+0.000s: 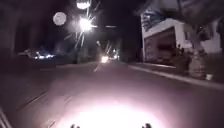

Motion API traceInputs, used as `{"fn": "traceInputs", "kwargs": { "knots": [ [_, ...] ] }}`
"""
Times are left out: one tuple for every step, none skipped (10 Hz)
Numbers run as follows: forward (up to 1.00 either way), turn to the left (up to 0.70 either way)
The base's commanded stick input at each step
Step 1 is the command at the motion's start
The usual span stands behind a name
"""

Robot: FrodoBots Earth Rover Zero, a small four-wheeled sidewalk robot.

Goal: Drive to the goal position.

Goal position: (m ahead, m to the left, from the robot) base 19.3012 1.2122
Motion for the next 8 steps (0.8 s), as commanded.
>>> {"fn": "traceInputs", "kwargs": {
  "knots": [
    [0.70, 0.00],
    [0.70, 0.00],
    [0.70, 0.00],
    [0.70, 0.00],
    [0.70, 0.00],
    [0.70, 0.00],
    [0.70, 0.00],
    [0.70, 0.00]
  ]
}}
